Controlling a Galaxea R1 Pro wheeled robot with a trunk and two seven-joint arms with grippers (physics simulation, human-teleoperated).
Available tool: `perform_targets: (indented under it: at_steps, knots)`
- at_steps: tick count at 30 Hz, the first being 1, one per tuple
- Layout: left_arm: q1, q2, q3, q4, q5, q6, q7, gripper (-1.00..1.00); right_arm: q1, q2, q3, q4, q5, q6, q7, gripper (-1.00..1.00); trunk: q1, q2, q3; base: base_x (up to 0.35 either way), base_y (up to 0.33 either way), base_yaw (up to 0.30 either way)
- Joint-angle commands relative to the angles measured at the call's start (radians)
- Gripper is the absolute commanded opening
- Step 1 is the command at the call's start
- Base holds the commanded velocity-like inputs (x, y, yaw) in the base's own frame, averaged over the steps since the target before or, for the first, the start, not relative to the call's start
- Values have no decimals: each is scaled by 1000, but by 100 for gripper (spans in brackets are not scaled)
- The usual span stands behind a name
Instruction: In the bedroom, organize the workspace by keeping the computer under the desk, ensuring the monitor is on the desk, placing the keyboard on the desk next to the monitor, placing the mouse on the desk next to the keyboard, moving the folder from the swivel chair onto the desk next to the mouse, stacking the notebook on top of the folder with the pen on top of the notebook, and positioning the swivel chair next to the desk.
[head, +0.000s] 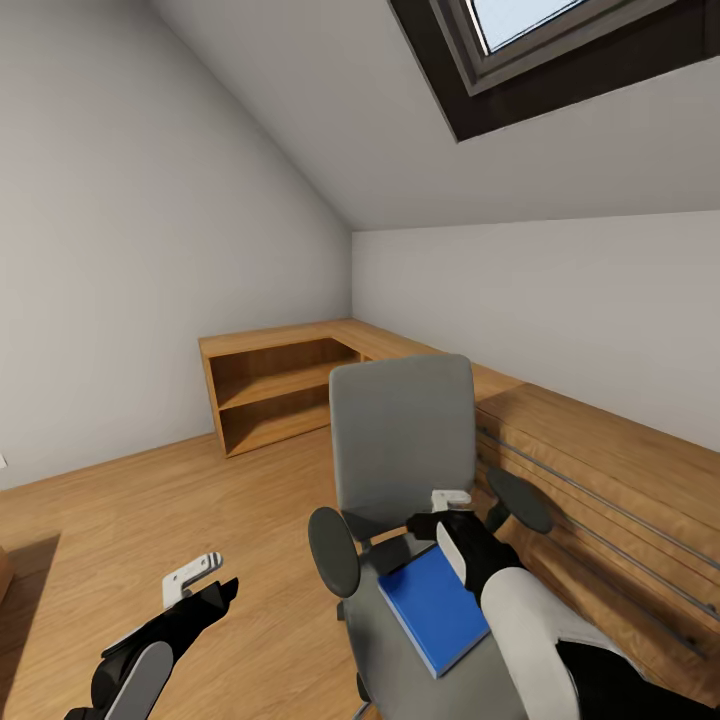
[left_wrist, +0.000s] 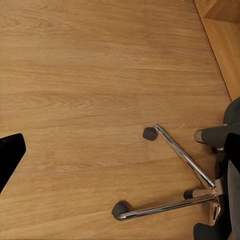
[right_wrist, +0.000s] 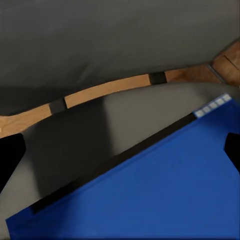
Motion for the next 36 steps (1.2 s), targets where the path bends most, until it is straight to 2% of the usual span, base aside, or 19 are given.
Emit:
perform_targets:
  at_steps: [1, 10, 24, 36]
  knots:
    - [-1, 1, -2, -3, 10, 0, 10, 100, -1, 2, -8, 0, 10, 5, 3, 100, 0, -1, -1, 0, 0, 0]
    - [-1, 2, -1, -25, 9, 1, 15, 100, -1, 2, -12, 1, 7, 0, 8, 100, 0, -1, -1, 0, 0, 1]
    - [-1, 1, -1, -28, 9, 2, 16, 100, 1, -1, -12, 4, 9, -5, 9, 100, 0, -1, -1, 0, 0, 91]
    - [-1, 1, -1, -28, 9, 3, 17, 100, 1, -2, -11, 5, 9, -5, 10, 100, 46, -85, -39, 0, 0, 1]
